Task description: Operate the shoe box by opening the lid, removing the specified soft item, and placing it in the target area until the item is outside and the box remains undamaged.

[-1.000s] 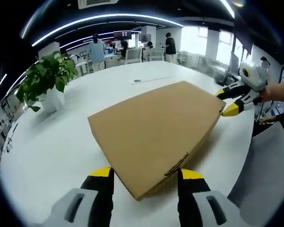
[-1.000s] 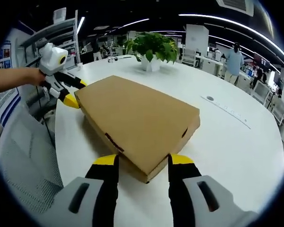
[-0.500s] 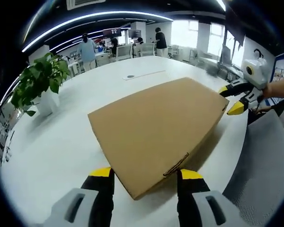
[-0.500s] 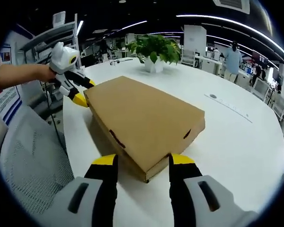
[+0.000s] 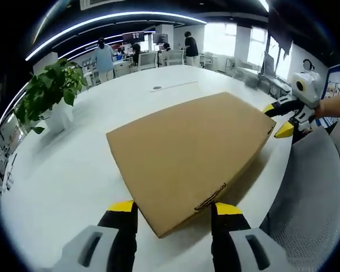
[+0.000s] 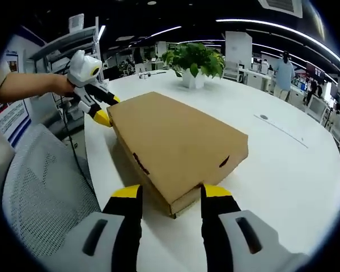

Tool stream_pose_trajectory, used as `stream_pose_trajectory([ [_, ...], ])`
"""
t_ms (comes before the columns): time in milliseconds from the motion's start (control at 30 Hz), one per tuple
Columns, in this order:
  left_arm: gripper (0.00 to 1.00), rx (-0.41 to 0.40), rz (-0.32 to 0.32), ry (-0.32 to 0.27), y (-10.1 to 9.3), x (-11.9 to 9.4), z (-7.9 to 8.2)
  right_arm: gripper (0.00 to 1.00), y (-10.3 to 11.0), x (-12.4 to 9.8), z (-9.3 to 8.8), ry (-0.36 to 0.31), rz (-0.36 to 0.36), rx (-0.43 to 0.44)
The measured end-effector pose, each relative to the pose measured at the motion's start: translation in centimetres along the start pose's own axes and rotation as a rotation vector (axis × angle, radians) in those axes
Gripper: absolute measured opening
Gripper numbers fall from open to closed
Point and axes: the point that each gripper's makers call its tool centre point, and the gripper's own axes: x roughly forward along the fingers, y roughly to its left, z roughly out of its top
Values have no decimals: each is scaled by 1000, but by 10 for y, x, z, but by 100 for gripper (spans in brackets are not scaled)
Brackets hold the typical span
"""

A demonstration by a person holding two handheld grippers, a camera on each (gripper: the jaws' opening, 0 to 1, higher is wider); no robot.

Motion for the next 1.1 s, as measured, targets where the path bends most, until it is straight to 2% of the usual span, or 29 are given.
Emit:
stream_pose_trajectory([
  [333,49,9,-1,18,-4,-6,-6,37,1,0,0,-7,4,5],
  [467,48,47,24,10,-5,-7,-11,37,3,-1,-1,-15,7,3],
  [733,49,52,32,34,-7,-13,-15,35,5,-5,2,-30,-1,11],
  [1100,55,28,7,6,-11,-31,0,35,7,-20,23,-74,-4,12],
])
